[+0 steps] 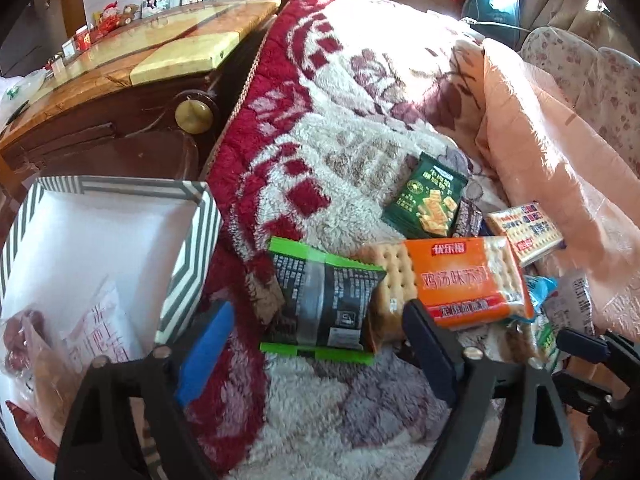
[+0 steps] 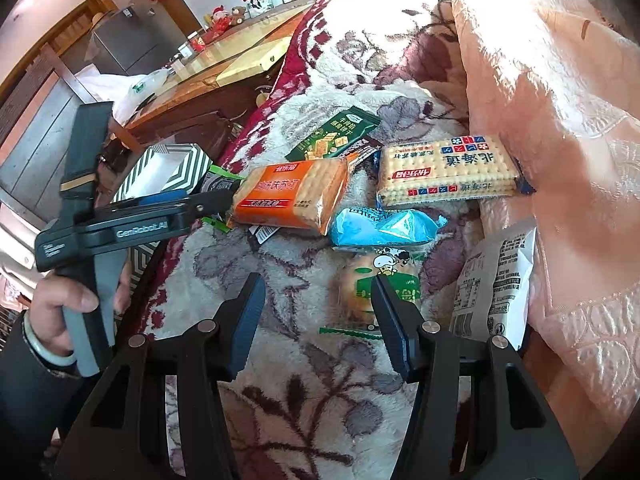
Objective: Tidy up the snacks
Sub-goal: 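Grasp the black-and-green bag with the left gripper while the right grasps the orange cracker pack, then carry both held packets over the striped box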
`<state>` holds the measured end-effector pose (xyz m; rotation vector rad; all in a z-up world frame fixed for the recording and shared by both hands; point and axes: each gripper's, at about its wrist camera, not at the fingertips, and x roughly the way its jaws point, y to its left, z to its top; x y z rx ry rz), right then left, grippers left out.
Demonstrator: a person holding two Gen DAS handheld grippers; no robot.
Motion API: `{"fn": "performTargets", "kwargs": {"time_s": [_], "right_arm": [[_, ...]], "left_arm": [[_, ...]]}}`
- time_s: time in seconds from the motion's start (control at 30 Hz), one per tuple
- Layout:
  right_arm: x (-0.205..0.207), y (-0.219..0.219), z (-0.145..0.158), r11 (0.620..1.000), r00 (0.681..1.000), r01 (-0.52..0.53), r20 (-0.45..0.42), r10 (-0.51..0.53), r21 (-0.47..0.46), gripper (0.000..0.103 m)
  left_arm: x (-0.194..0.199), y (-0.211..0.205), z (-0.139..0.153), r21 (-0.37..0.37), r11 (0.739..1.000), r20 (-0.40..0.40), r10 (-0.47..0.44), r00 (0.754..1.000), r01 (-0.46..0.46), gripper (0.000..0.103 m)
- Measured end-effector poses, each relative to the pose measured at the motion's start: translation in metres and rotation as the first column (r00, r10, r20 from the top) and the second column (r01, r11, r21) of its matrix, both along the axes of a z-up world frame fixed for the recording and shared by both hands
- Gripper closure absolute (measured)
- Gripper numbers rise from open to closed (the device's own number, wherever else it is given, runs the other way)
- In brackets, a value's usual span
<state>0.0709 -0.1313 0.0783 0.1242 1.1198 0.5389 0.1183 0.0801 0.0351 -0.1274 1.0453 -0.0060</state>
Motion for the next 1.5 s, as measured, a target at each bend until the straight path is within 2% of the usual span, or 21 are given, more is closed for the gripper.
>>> {"fn": "performTargets", "kwargs": {"time_s": [0.03, 0.07, 0.1, 0.13, 0.2, 0.3, 0.37, 0.43, 0.53, 0.63, 0.7, 0.77, 0.9, 1.13, 1.27, 1.4, 1.5], "right_arm": [[0.0, 0.0, 0.0, 1.0, 1.0, 0.0, 0.0, 0.0, -0.001, 0.048], [0.002, 0.001, 0.0, 1.0, 1.0, -0.004, 0.002, 0.005, -0.003, 0.048], [0.004, 0.003, 0.001, 1.0, 1.0, -0.02, 0.008, 0.02, -0.01, 0.048], [0.005, 0.005, 0.001, 0.999, 0.999, -0.037, 0.012, 0.037, -0.02, 0.047], [0.015, 0.017, 0.005, 0.989, 0.993, -0.109, 0.038, 0.113, -0.096, 0.04], [0.032, 0.032, 0.014, 0.964, 0.97, -0.213, 0.085, 0.228, -0.161, 0.039], [0.048, 0.044, 0.019, 0.934, 0.943, -0.288, 0.106, 0.314, -0.211, 0.037], [0.06, 0.057, 0.018, 0.891, 0.904, -0.38, 0.106, 0.414, -0.248, 0.035], [0.07, 0.08, 0.008, 0.779, 0.812, -0.518, 0.082, 0.578, -0.353, 0.035], [0.072, 0.097, -0.001, 0.679, 0.72, -0.617, 0.062, 0.691, -0.397, 0.035], [0.073, 0.105, -0.009, 0.629, 0.681, -0.648, 0.044, 0.731, -0.429, 0.035], [0.078, 0.111, -0.016, 0.608, 0.665, -0.676, 0.011, 0.747, -0.417, 0.035], [0.086, 0.118, -0.027, 0.606, 0.678, -0.682, -0.042, 0.734, -0.409, 0.035], [0.07, 0.102, -0.02, 0.717, 0.778, -0.581, -0.006, 0.628, -0.386, 0.045], [0.045, 0.084, -0.007, 0.78, 0.832, -0.489, 0.061, 0.552, -0.39, 0.047], [0.022, 0.065, 0.007, 0.855, 0.886, -0.389, 0.114, 0.449, -0.343, 0.05], [0.008, 0.052, 0.015, 0.901, 0.916, -0.329, 0.137, 0.378, -0.282, 0.05]], "left_arm": [[0.001, 0.0, 0.0, -0.014, 1.0, 0.004, -0.015, 1.0, 0.015, 0.031], [0.003, 0.0, 0.0, -0.009, 1.0, 0.004, -0.016, 1.0, 0.016, 0.033], [0.004, 0.0, 0.0, 0.001, 1.0, 0.005, -0.017, 1.0, 0.017, 0.04], [0.006, 0.0, 0.001, 0.009, 1.0, 0.009, -0.028, 1.0, 0.028, 0.058], [0.009, 0.001, 0.0, -0.008, 0.999, -0.015, -0.049, 0.999, 0.049, 0.061], [0.009, 0.0, -0.002, 0.001, 0.998, -0.01, -0.068, 0.998, 0.068, 0.062], [0.007, 0.001, -0.003, -0.005, 0.997, -0.012, -0.077, 0.997, 0.077, 0.062], [0.006, 0.002, -0.005, -0.008, 0.996, -0.023, -0.091, 0.996, 0.091, 0.061], [0.004, 0.001, -0.008, 0.004, 0.992, -0.033, -0.123, 0.992, 0.123, 0.06], [0.005, -0.001, -0.009, 0.014, 0.991, -0.037, -0.133, 0.99, 0.133, 0.059], [0.009, -0.001, -0.011, 0.009, 0.992, -0.047, -0.123, 0.991, 0.124, 0.059], [0.012, 0.0, -0.013, 0.007, 0.993, -0.057, -0.114, 0.992, 0.115, 0.058], [0.015, 0.001, -0.017, -0.01, 0.995, -0.065, -0.098, 0.993, 0.098, 0.058], [0.005, -0.006, -0.012, -0.04, 0.994, -0.063, -0.1, 0.993, 0.098, 0.062], [-0.012, -0.019, 0.001, -0.04, 0.993, -0.035, -0.111, 0.993, 0.11, 0.063], [-0.029, -0.026, 0.013, -0.037, 0.994, -0.015, -0.099, 0.995, 0.099, 0.063], [-0.04, -0.03, 0.016, -0.038, 0.995, -0.017, -0.097, 0.995, 0.097, 0.063]]}}
